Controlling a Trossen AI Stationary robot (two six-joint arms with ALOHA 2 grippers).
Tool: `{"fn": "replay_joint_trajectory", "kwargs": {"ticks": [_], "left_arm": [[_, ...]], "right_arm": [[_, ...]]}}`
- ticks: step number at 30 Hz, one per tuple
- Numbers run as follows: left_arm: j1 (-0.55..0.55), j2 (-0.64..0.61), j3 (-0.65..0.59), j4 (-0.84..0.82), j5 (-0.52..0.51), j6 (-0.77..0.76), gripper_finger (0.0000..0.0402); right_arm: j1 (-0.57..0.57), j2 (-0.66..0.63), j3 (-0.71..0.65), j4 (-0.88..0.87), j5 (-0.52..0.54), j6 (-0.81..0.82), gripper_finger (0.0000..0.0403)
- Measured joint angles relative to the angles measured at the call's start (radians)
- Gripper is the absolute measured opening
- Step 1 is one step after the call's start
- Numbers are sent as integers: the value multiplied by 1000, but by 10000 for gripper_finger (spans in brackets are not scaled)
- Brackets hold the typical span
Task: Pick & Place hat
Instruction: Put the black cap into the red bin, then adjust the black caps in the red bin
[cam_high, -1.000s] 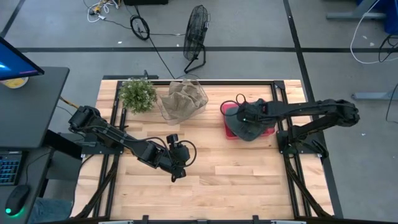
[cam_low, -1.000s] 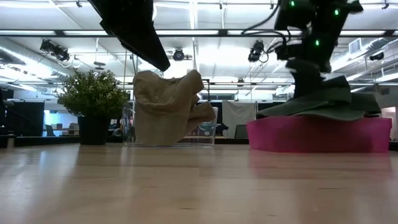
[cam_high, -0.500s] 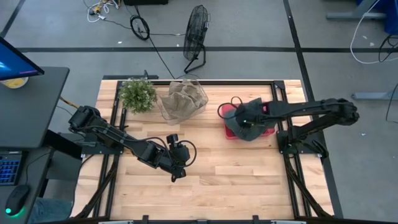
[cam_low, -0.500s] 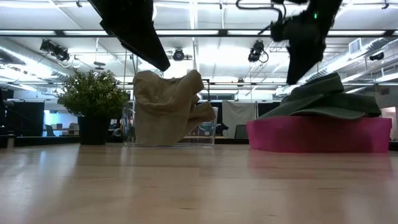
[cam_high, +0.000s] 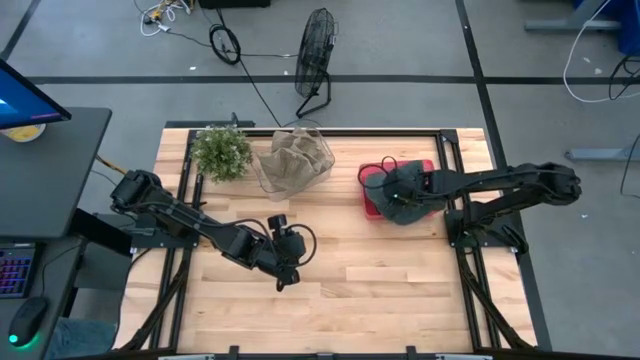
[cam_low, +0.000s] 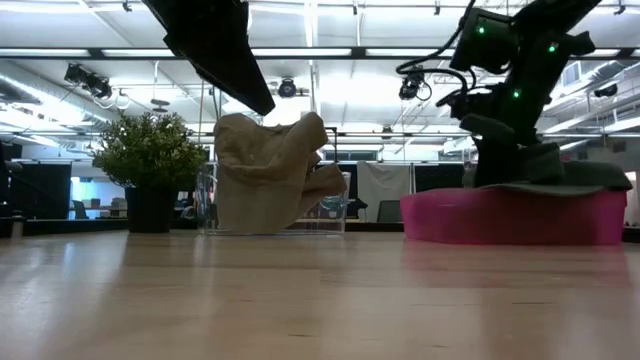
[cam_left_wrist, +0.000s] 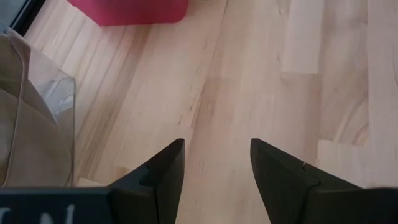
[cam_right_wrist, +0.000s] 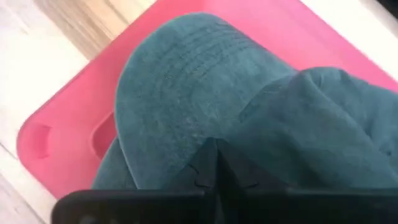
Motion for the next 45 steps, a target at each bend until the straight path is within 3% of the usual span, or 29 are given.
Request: {"fn": "replay_joint_trajectory", "kwargs": {"ticks": [4, 11, 22, 25, 34, 40, 45], "left_arm": [[6, 0, 0, 0, 0, 0, 188], [5, 0, 0, 3, 0, 0, 188], [5, -10, 1, 1, -2, -18, 180], [5, -10, 1, -1, -4, -19, 174], [5, -9, 1, -2, -4, -45, 161], [5, -9, 1, -1, -4, -44, 161], [5, -9, 1, -1, -4, -44, 161]], "right_arm": [[-2, -6, 76, -35, -19, -69, 9], [35, -13, 331, -237, -31, -87, 4], [257, -25, 510, -270, 3, -99, 4], [302, -25, 522, -316, -50, -74, 5], [438, -22, 349, -383, -185, 197, 2], [460, -22, 120, -328, -145, 406, 1], [414, -22, 19, -319, -77, 451, 1]]}}
